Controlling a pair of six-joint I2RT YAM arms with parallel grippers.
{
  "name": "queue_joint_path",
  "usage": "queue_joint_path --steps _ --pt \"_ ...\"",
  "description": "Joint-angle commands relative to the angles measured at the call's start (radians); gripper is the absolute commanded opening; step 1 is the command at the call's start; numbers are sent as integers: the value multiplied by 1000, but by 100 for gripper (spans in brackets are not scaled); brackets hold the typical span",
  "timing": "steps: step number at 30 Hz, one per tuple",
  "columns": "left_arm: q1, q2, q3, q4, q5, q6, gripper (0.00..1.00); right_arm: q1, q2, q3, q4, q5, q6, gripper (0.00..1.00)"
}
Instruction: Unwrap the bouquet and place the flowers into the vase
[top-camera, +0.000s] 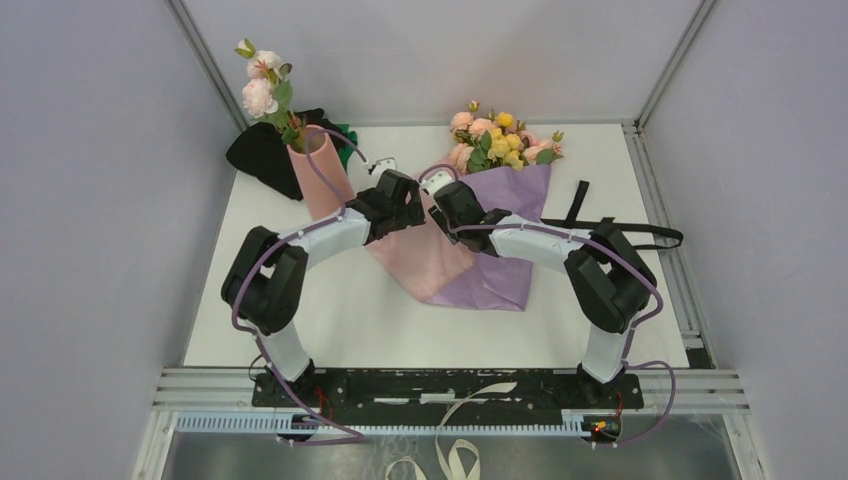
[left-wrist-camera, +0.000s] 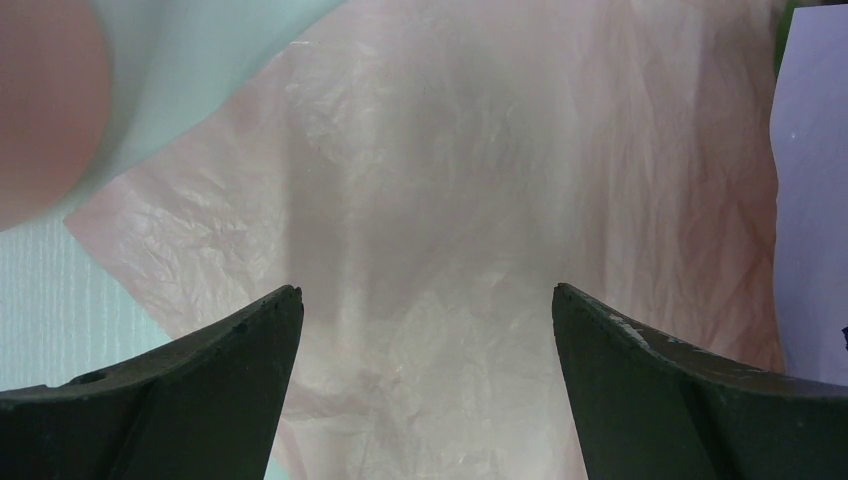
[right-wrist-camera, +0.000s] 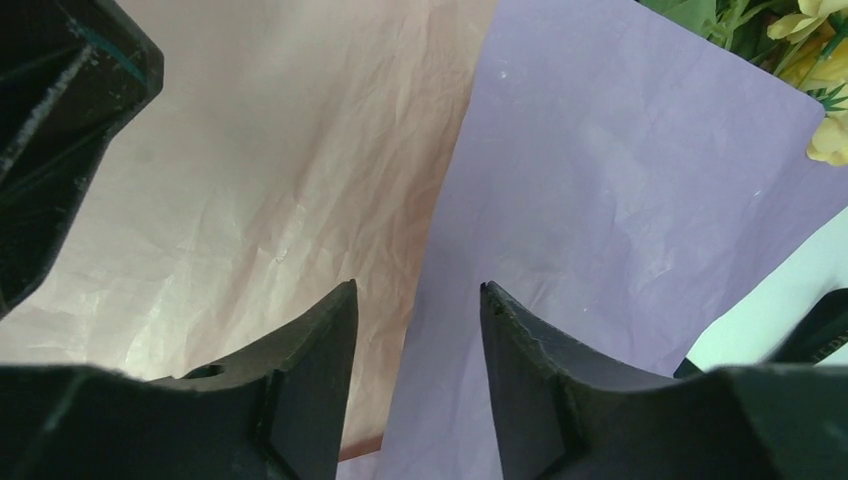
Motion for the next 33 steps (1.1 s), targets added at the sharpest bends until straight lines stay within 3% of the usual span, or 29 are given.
queue_joint_path --steps 1,5,9,11,24,33 --pt "2 -53 -1 30 5 -38 100 -7 -15 -2 22 43 31 52" --pt "1 -57 -6 31 9 -36 100 -38 -47 -31 28 47 41 39" --pt "2 -64 -11 31 13 -38 100 -69 -80 -68 40 43 41 7" --pt "2 -69 -14 31 11 -36 100 -83 -95 -79 42 40 41 0" --pt "1 -53 -3 46 37 -35 100 -188 -386 -254 100 14 126 0" --pt "-15 -20 20 71 66 -47 100 -306 -625 -520 175 47 200 0"
